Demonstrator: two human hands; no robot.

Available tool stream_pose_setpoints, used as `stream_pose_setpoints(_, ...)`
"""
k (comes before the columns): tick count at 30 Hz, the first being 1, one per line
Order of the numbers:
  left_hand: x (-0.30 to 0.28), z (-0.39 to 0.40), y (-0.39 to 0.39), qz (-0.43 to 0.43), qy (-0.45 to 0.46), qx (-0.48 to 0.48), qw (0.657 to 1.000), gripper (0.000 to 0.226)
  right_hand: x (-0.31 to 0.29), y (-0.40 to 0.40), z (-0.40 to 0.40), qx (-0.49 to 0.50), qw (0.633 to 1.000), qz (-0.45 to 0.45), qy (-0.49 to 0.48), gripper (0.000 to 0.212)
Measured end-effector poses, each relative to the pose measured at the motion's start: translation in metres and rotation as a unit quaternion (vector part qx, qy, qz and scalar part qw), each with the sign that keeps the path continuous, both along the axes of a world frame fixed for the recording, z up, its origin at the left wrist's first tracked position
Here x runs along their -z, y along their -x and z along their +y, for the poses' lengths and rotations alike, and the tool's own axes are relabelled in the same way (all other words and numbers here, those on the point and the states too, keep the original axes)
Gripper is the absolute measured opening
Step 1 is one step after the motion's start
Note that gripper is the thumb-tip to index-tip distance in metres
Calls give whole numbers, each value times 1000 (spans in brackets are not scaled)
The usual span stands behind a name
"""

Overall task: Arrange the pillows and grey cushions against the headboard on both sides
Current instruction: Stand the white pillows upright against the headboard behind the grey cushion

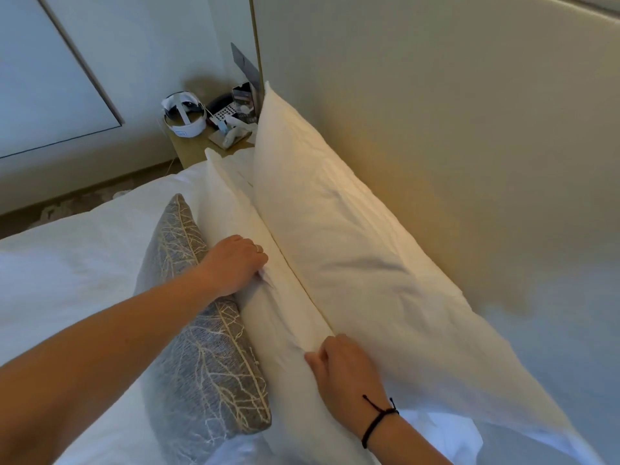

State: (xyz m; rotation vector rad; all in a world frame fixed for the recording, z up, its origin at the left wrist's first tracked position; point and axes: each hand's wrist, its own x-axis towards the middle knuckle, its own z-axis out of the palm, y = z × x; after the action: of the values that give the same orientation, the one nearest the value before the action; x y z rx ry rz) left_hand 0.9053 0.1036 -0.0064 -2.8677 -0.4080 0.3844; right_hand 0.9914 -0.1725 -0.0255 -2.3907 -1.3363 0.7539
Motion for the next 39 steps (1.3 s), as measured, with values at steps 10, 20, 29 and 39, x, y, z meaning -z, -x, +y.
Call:
stream_pose_setpoints(10,8,-19,-15,72,221,-40,972,39,14,4,-37,110,982,114,101,56)
stream_pose_setpoints(20,-2,-42,-33,90,220,41,970,23,-17,-10,-80,86,981,177,1,46)
stream_pose_setpoints(29,-1,-43,-42,-80,142,83,983,24,-32,-24,-103,114,991,-71,-23,40)
stream_pose_setpoints(39,26,-54,-46,38,131,51,989,20,24,-7,-94,21,987,-99,128,25)
